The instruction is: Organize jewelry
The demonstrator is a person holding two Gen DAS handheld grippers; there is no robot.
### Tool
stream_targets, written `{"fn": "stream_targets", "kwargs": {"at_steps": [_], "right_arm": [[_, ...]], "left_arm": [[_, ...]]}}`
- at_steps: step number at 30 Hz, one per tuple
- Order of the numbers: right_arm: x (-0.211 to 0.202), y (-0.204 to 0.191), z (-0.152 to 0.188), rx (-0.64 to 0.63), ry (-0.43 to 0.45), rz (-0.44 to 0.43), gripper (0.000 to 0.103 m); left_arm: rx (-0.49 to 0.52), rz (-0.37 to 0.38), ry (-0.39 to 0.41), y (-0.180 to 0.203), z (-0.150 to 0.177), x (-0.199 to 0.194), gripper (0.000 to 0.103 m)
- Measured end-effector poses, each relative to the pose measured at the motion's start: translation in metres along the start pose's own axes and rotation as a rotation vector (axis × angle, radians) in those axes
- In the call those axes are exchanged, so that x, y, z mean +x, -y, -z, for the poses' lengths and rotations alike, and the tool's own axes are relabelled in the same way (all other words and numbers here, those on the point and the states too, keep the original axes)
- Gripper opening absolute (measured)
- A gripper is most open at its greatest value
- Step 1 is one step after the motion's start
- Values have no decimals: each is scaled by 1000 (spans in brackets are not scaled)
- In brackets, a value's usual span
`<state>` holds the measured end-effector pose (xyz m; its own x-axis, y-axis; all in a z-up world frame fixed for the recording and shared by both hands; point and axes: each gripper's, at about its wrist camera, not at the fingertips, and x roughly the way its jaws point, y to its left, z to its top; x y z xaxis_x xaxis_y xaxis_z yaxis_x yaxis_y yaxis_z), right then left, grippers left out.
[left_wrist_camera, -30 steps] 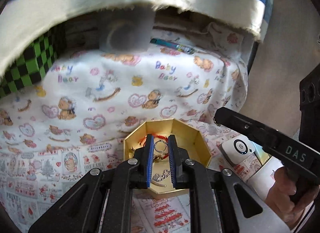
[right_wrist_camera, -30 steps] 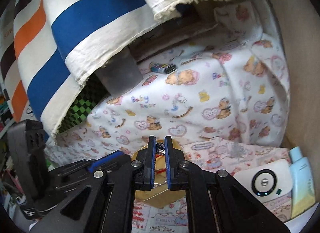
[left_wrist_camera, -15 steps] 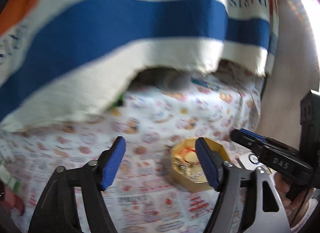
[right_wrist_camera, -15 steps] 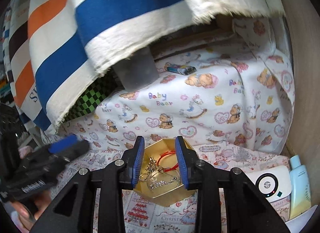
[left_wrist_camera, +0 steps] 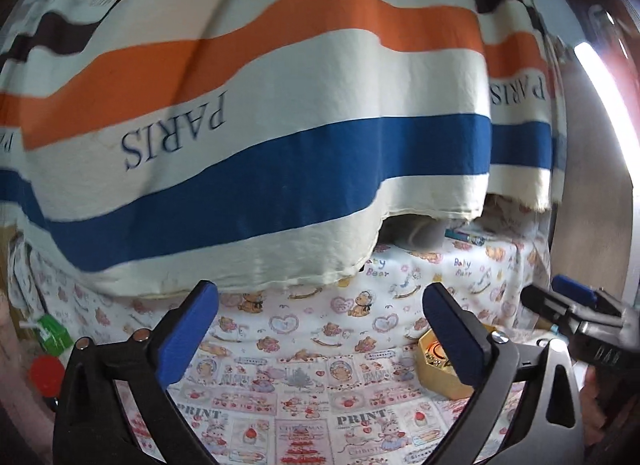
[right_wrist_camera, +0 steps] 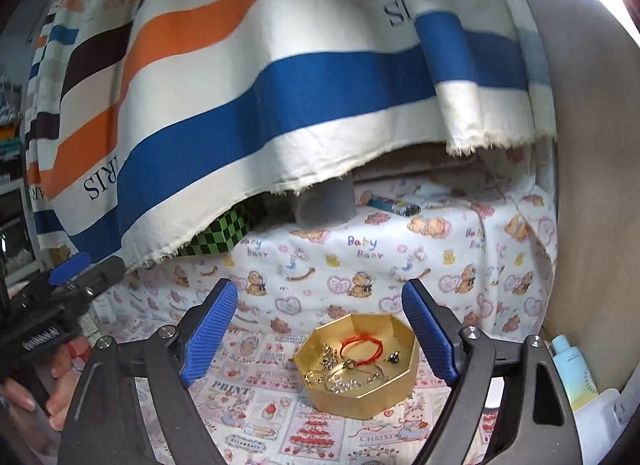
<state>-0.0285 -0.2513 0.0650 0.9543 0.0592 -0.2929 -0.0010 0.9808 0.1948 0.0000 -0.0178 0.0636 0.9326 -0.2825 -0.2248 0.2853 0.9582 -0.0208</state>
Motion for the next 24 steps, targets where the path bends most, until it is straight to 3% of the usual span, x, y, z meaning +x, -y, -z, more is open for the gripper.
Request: {"fn": "stream_targets", "kwargs": {"at_steps": [3, 5, 12, 15, 20, 24], "right_arm": [[1, -8, 7, -39, 23, 49, 91], [4, -11, 11, -50, 20, 42, 103], [11, -32, 26, -161, 32, 67, 103], [15, -37, 33, -191, 29, 83, 103], [24, -30, 36, -161, -17, 64, 103], [32, -22, 38, -124, -57, 92, 103]], "left_arm": [[-16, 22, 4, -5, 6, 0, 102], [-21, 35, -3, -7, 13, 4, 102], [-25, 13, -92, -15, 44, 19, 102], [1, -43, -57, -15, 47, 14, 102], [-17, -10, -51, -12, 55, 12, 102], [23, -58, -31, -5, 55, 11, 103]]}}
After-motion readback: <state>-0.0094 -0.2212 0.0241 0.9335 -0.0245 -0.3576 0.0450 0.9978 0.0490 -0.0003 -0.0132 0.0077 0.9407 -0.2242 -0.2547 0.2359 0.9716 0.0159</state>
